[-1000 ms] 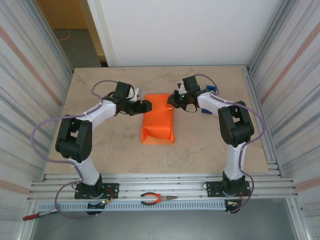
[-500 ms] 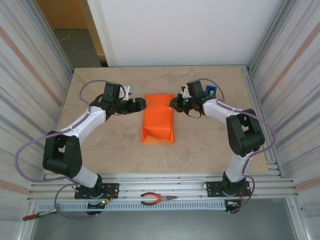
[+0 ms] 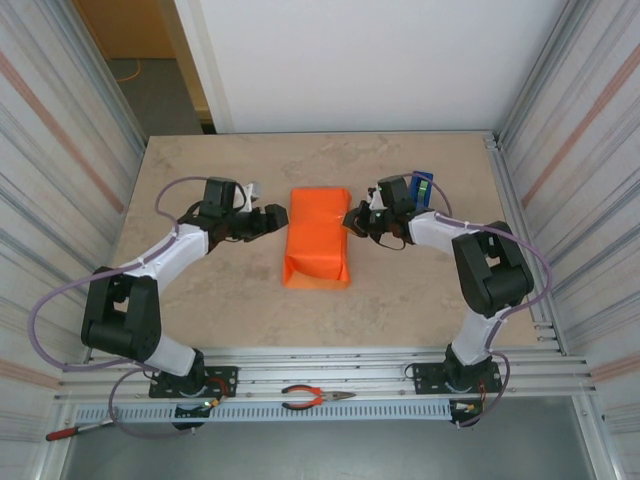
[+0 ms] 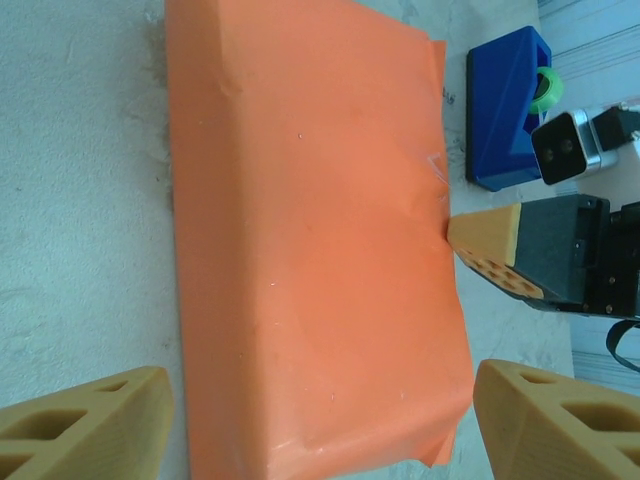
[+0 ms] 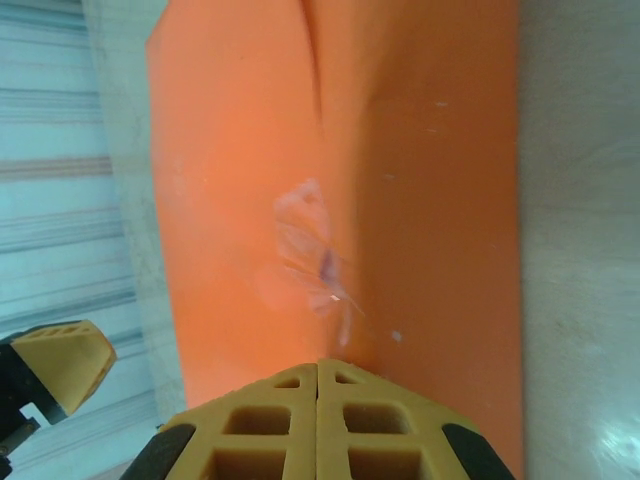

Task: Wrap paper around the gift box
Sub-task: Wrap the gift box with the wrapping paper.

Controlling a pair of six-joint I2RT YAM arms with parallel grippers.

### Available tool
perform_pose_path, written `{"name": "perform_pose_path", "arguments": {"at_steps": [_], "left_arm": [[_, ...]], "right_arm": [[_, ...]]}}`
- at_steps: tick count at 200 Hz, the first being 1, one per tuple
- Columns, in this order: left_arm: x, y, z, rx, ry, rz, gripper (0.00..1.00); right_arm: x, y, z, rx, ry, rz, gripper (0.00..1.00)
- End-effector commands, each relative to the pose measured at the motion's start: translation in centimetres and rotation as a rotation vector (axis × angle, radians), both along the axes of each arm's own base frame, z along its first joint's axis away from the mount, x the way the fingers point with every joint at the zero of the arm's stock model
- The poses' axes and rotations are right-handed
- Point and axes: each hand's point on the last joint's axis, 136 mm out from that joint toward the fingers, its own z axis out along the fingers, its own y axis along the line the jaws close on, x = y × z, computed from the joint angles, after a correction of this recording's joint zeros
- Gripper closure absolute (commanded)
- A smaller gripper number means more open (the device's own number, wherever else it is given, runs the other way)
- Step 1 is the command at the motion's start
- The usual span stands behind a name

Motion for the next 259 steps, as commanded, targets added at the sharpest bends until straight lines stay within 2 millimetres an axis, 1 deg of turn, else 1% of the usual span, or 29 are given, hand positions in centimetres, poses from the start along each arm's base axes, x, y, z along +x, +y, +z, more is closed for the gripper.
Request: {"name": "perform_pose_path", "arguments": {"at_steps": [1,22,41,76,101,140,186,226,259], "left_arm": [[0.5,0.2,0.1,-0.029,-0.010,0.017,0.20],[0.8,0.6,-0.6,-0.027,0.001,0.022,0.20],[1.0,0.9,-1.0,-0.022,0.006,0.023,0.20],[1.2,0.9,-1.4,-0.020,0.015,0.008,0.20],[1.6,0.7,-1.7,-0.031,0.025,-0.002,0.20],[1.8,0.4,-1.7,-0.042,0.025,-0.012,0.20],[1.6,0.5,-1.6,-0.040,0.024,-0.017,0.19],[1.6,0.5,-1.6,-0.039,0.023,-0.017,0.19],[1.6,0.6,-1.7,-0.034,0.021,-0.018,0.19]], "right_arm": [[0.1,-2.0,2.5,-0.033,-0.030,-0.054,0.92],[-0.1,-3.2,2.7,-0.143,-0.015,-0.056,0.92],[-0.3,-3.9,2.2,-0.292,-0.001,-0.036,0.92],[-0.3,-3.1,0.9,-0.444,0.029,0.022,0.94],[-0.3,-2.7,0.1,-0.514,0.036,0.045,0.95],[-0.3,-2.7,-1.1,-0.534,0.057,0.046,0.95],[-0.1,-2.2,-2.4,-0.517,0.076,0.052,0.96],[0.4,-1.2,-3.2,-0.462,0.084,0.056,0.97],[0.9,-0.4,-3.3,-0.425,0.067,0.069,0.97]]}}
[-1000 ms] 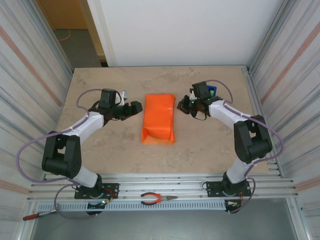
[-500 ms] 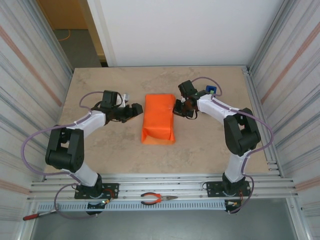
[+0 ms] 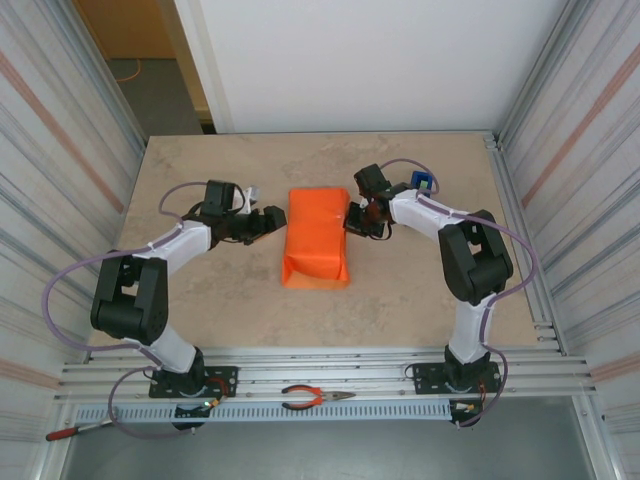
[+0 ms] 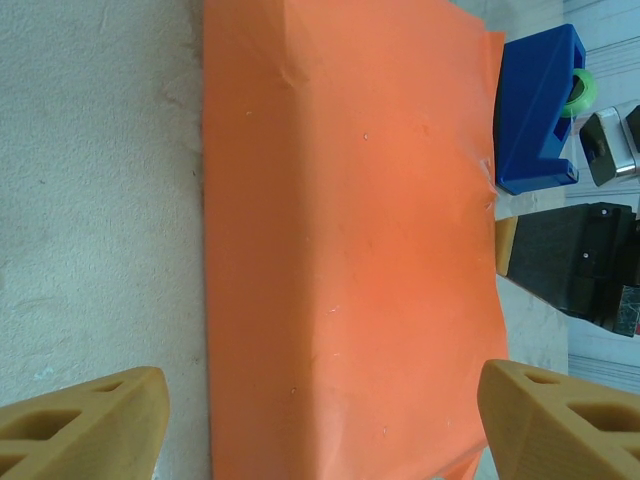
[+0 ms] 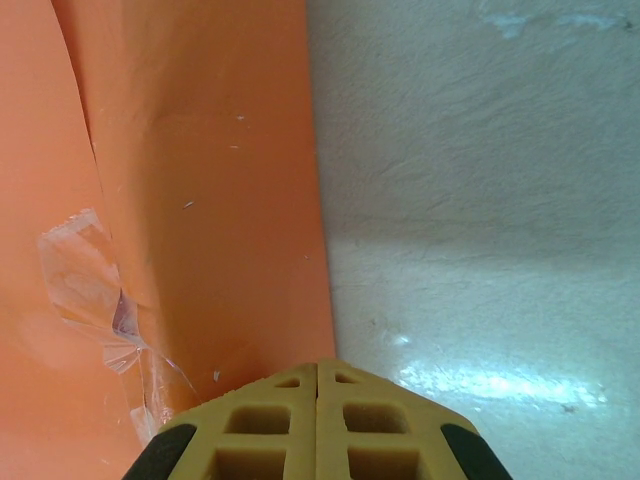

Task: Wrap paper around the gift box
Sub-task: Wrap the gift box with the wrapping paper.

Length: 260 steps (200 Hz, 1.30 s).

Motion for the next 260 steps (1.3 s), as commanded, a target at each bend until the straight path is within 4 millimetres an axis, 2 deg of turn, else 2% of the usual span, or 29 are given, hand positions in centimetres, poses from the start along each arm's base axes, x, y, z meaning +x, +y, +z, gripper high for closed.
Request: {"name": "perform_pose_path", "arguments": {"at_steps": [1,26,49,75,93,121,141,145,150,185,229,260], "left_arm": [[0.6,0.0,1.3,-0.007,-0.049,-0.019,0.19],[0.7,0.1,1.2,-0.005,-0.048,-0.017,0.18],[0.7,0.1,1.2,-0.001,-0.048,-0.013,0.18],[0.8,0.4,1.1,0.010,-0.049,0.000,0.18],[0.7,0.7,1.1,0.025,-0.053,0.013,0.17],[0.8,1.5,1.2,0.067,-0.066,0.044,0.15],[1.0,2.4,1.2,0.114,-0.080,0.074,0.09],[1.0,2.6,1.2,0.122,-0.084,0.077,0.03],[1.0,2.8,1.2,0.131,-0.085,0.085,0.01],[1.1,3.8,0.8,0.169,-0.088,0.131,0.01],[1.3,4.8,0.1,0.186,-0.049,0.215,0.01],[2.0,5.7,1.3,0.210,-0.112,0.274,0.01]], "right_arm": [[0.7,0.9,-0.2,0.041,-0.012,0.014,0.97],[0.9,0.7,0.2,0.060,-0.030,0.014,0.97],[0.7,-1.4,0.2,0.063,-0.022,-0.039,0.98],[1.2,-2.4,2.1,0.148,-0.068,-0.081,0.98],[1.9,-1.6,3.8,0.216,-0.106,-0.066,0.97],[3.2,0.9,6.1,0.338,-0.155,-0.037,0.96],[4.0,2.5,7.2,0.399,-0.175,-0.016,0.95],[4.1,2.8,7.3,0.409,-0.177,-0.009,0.95],[4.2,3.2,7.4,0.419,-0.179,-0.001,0.95],[4.5,5.0,6.4,0.453,-0.147,0.039,0.95],[4.1,4.3,3.7,0.457,-0.081,0.026,0.95],[4.0,3.4,2.4,0.467,-0.040,0.017,0.95]]}}
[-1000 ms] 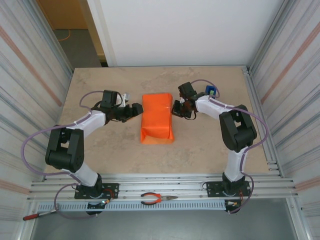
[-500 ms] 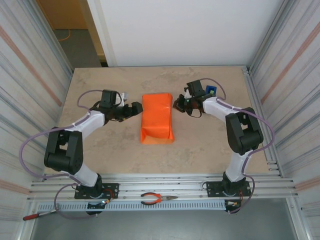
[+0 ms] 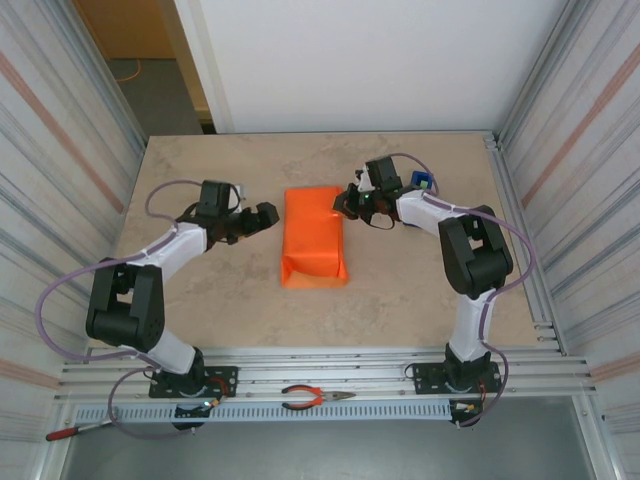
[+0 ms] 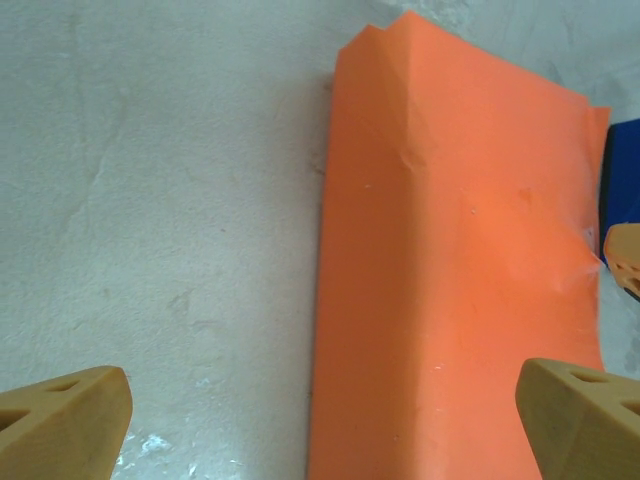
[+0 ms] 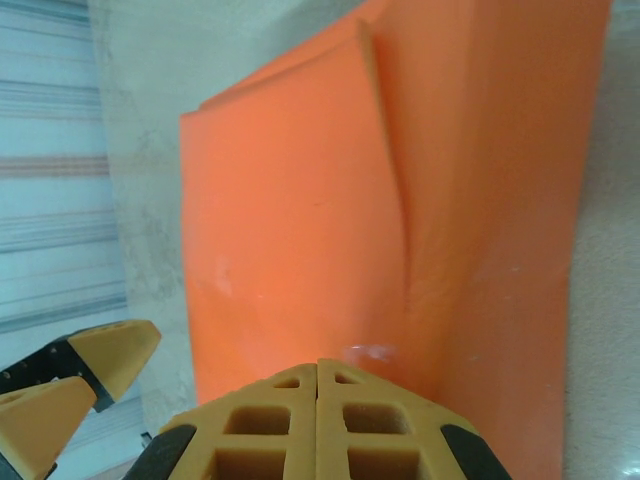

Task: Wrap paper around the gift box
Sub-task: Wrap the gift box with the wrapping paper, then fold the third fold of the wrapping paper on the gift box.

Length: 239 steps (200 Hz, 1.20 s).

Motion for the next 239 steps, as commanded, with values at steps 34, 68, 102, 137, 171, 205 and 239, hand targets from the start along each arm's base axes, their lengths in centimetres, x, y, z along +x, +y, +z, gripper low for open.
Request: {"name": "perform_pose_path", "arguments": {"at_steps": [34,68,102,137,171,205,239], "left_arm": [[1.1,2.2,4.1,0.064,-0.190,0.101,0.01],[1.7,1.3,5.6,-0.003,-0.226,0.078,0.01],[2.7,-0.6,4.9,-0.050,-0.178,-0.015,0.01],[5.4,-2.5,4.1,-0.090,-0.157,-0.061,0.01],[8.3,-4.4,3.0,-0.113,-0.111,-0.107,0.01],[10.0,-6.1,1.1,-0.121,-0.061,-0.155,0.01],[10.2,-7.8,-1.2,-0.135,-0.017,-0.191,0.02]], "right_arm": [[0.2,-1.1,-0.2,0.065,0.053,0.006,0.92],[0.9,-2.4,2.3,0.049,0.009,-0.005,0.73],[2.0,-3.9,3.2,-0.020,-0.008,-0.020,0.55],[4.0,-4.0,3.0,-0.042,-0.002,-0.014,0.38],[5.4,-2.6,1.6,-0.027,0.030,-0.016,0.34],[5.4,-0.7,-0.4,-0.048,0.068,-0.009,0.32],[5.2,0.3,-2.8,-0.081,0.103,-0.011,0.31]]}}
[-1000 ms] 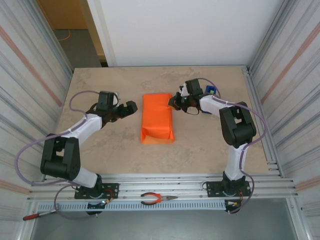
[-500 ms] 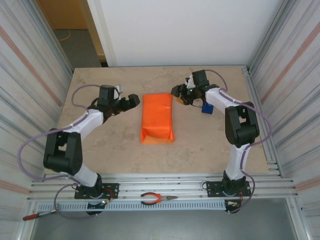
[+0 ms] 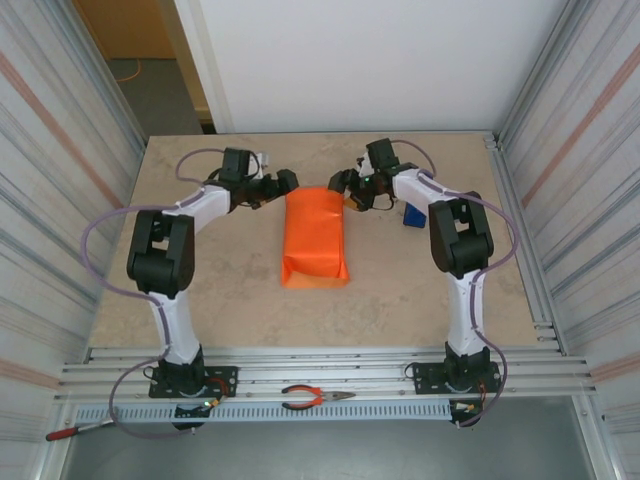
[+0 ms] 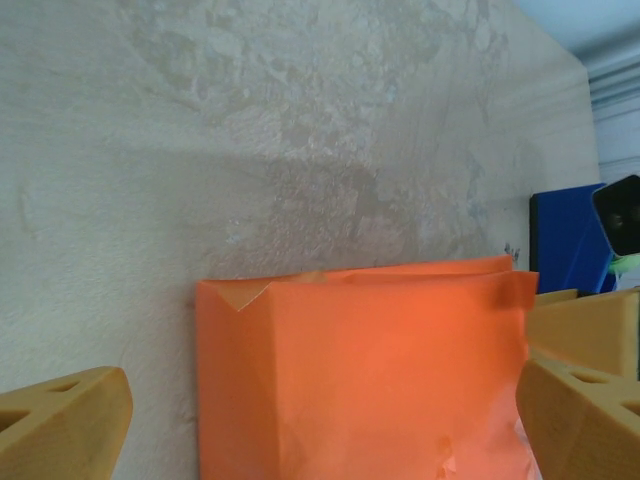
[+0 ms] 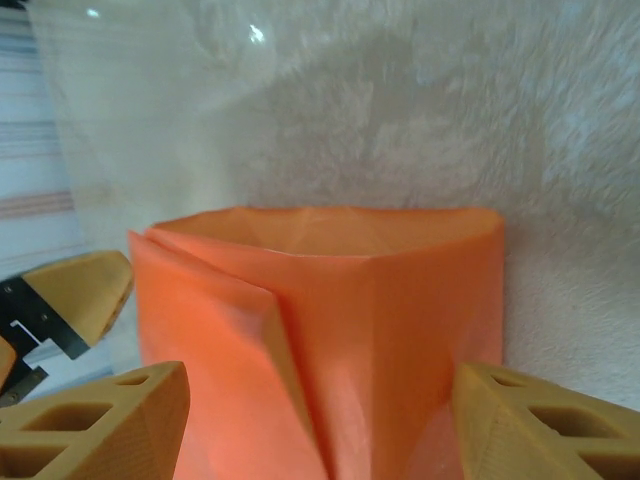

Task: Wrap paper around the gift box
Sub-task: Fold the third fold of the wrapping paper on the gift box.

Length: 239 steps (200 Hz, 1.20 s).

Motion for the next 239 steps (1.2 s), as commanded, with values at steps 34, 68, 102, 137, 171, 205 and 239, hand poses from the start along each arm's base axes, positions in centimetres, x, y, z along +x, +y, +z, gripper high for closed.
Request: {"name": "perform_pose_path", "arguments": {"at_steps": [34,68,102,137,171,205,239], "left_arm": [[-0.8,-3.0,-3.0,-0.010,0.065,-0.082,0.09],[-0.6,-3.5,-4.7,-0.027,0.094,-0.074,0.24],[0.0,-4.1,-5.5,-0.042,0.097,-0.056,0.38],[0.9,-4.5,-5.8,-0.043,0.085,-0.041,0.44],[2.9,-3.9,-3.2,-0.044,0.007,-0.029,0.30],[3.9,-1.4,2.9,-0.055,-0.133,-0.010,0.13],[1.9,0.9,7.8,-0.080,-0.251,-0.008,0.01]], "right_arm": [[0.4,0.6,-2.1,-0.035,0.045,-0.027,0.34],[0.8,0.3,-2.8,-0.022,0.063,-0.050,0.49],[1.2,0.3,-3.2,0.003,0.077,-0.067,0.66],[2.0,0.0,-3.0,0.028,0.075,-0.094,0.71],[2.9,-1.5,-0.7,0.038,0.024,-0.129,0.47],[2.7,-4.5,3.2,0.009,-0.073,-0.160,0.02],[0.8,-6.5,6.0,-0.077,-0.149,-0.132,0.02]]}}
